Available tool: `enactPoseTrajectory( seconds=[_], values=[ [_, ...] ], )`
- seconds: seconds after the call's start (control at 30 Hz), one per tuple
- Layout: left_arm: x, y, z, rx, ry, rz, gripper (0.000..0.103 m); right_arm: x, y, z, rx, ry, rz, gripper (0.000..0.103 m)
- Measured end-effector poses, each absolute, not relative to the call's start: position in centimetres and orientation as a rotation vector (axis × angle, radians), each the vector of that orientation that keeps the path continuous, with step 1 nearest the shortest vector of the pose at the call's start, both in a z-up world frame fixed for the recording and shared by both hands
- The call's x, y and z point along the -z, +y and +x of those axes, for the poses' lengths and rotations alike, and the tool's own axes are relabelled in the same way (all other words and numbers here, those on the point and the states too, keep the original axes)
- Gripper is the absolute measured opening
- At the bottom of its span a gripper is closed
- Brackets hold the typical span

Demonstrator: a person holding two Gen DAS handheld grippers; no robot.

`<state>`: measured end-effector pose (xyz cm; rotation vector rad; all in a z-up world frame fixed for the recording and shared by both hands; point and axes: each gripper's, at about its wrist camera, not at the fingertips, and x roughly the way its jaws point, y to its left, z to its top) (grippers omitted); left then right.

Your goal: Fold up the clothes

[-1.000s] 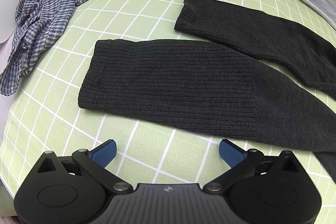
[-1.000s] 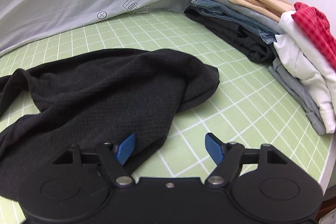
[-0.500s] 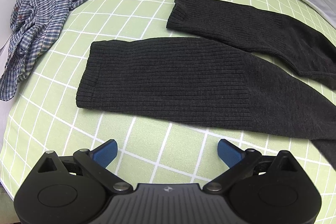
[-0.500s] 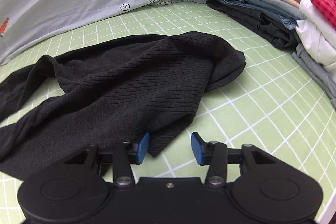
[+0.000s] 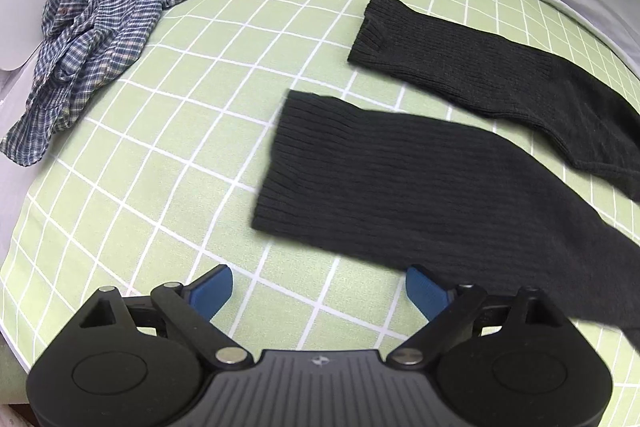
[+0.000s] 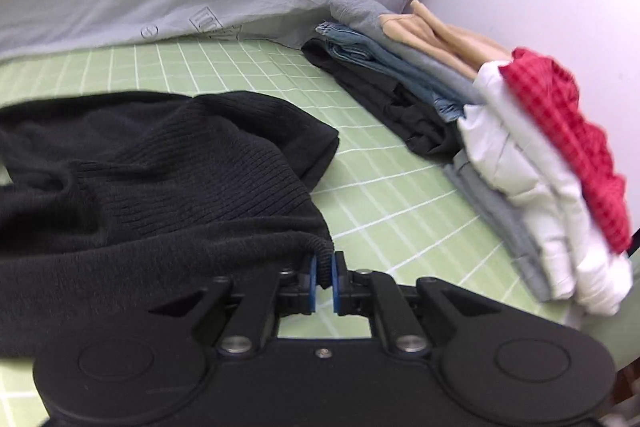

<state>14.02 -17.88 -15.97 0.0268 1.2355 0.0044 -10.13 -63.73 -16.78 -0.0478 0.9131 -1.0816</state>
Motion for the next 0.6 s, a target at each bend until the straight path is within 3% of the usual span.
enactPoseTrajectory(
  seconds=[0.07,0.13,0.17,0.2,0.4,0.53,0.6],
  values=[
    [15.9,-17.6,14.1,-0.008,1.227,0.009,0.092,17.0,-63.5,-9.7,1.084,0.960,-0.120,0.012],
    [15.9,-17.4,14.1,-0.011,1.219,-0.010,0.092,16.4,-62.8,-9.7,1.055,0.923,-0.063,0.030],
    [15.9,-17.2,14.1,-0.013,1.215,-0.019,0.091,16.1,-62.4,-9.6,1.039,0.899,-0.035,0.048],
    [15.9,-17.1,14.1,-0.015,1.211,-0.028,0.091,15.8,-61.9,-9.3,1.020,0.878,-0.020,0.056],
    [15.8,-16.4,14.2,-0.025,1.183,-0.079,0.067,16.4,-58.9,-6.7,0.866,0.883,-0.022,0.059],
    [15.5,-15.9,14.3,-0.036,1.150,-0.091,0.032,16.6,-57.6,-5.8,0.811,0.884,-0.044,0.059],
    [15.2,-15.5,14.3,-0.026,1.141,-0.139,0.023,16.7,-57.3,-5.6,0.794,0.889,-0.042,0.059]
  ],
)
